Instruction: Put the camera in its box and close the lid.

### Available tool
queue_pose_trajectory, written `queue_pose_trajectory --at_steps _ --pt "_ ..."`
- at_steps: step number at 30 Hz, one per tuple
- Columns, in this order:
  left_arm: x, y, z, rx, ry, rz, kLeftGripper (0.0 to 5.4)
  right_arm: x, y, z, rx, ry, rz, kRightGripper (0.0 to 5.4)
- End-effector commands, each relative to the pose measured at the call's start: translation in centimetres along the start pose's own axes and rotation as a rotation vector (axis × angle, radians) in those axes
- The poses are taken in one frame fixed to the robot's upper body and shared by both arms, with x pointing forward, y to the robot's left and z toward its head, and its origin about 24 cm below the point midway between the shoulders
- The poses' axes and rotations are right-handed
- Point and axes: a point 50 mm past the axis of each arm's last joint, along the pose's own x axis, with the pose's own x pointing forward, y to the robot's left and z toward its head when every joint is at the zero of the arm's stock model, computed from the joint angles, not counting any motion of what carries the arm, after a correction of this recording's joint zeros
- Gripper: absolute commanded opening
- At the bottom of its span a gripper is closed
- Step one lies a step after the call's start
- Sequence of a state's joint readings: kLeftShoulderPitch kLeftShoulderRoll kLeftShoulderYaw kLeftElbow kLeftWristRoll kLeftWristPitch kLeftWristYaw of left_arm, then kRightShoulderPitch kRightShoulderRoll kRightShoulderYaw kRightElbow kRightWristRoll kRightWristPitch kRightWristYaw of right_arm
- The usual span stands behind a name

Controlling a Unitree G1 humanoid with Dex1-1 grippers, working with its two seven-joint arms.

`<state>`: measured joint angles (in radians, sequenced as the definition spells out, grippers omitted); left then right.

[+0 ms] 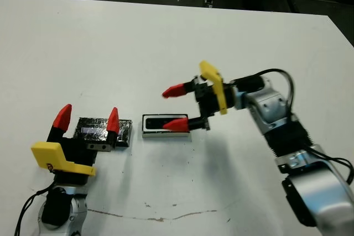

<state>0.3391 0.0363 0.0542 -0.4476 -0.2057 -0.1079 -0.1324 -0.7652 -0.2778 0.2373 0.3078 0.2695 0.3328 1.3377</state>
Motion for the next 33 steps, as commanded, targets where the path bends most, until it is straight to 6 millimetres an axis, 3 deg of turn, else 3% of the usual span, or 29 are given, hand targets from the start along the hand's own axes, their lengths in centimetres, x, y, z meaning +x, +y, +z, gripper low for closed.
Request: queue_pose_trajectory --at_steps 1,8,16,27,33 --pt "-0.2 0.1 -0.2 0.015 0.015 0.006 5.40 -2.6 0.5 -0.2 0.036 -0.059 -0.137 5.38" --pt "-0.1 0.2 -0.1 0.033 0.011 0.004 5.40 -7.0 3.8 -2.8 0.068 -0.164 -0.556 4.50" --pt "0.4 0.6 0.3 0.069 -0.005 -0.024 5.40 -10.0 8.2 -5.5 0.028 -0.216 -0.944 3.21" --pt "1.6 2.4 1.9 0.206 -0.046 -0.123 5.40 -9.4 12.5 -8.3 0.123 -0.342 -1.109 1.48" --pt "3.2 5.0 4.9 0.324 0.005 -0.393 5.40 -9.2 12.6 -8.9 0.140 -0.378 -1.116 0.49"
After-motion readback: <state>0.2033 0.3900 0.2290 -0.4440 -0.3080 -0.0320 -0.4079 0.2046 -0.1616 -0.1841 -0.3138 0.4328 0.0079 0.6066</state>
